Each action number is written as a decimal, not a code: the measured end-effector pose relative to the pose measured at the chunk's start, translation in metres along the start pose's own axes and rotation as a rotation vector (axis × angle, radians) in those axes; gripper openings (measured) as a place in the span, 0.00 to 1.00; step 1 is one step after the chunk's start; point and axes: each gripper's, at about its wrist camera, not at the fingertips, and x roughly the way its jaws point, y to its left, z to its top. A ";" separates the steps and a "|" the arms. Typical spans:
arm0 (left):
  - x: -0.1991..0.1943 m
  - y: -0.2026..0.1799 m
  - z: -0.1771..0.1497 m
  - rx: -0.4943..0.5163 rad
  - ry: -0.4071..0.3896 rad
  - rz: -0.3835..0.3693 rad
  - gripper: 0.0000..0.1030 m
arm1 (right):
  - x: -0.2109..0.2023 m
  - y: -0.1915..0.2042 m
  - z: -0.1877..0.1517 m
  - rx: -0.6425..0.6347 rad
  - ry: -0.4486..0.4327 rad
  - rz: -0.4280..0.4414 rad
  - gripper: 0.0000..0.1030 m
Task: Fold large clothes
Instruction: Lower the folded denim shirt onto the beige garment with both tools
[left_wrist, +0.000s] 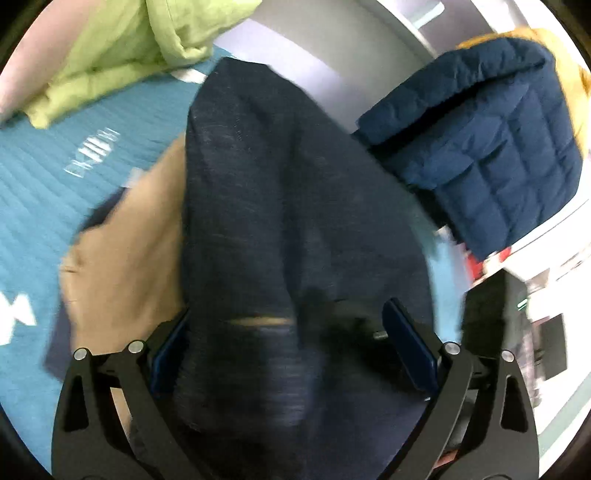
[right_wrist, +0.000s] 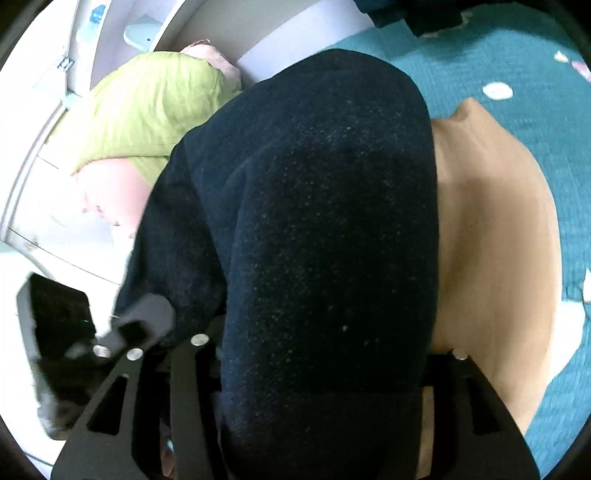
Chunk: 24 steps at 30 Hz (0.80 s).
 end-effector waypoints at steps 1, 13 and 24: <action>-0.005 -0.001 -0.002 0.019 0.009 0.025 0.92 | -0.009 0.001 -0.007 -0.003 0.005 0.000 0.54; -0.102 -0.017 -0.012 0.155 -0.160 0.175 0.93 | -0.103 0.023 -0.039 -0.122 -0.210 -0.132 0.68; -0.122 -0.031 -0.050 0.143 -0.146 0.163 0.94 | -0.171 0.054 -0.074 -0.242 -0.300 -0.088 0.69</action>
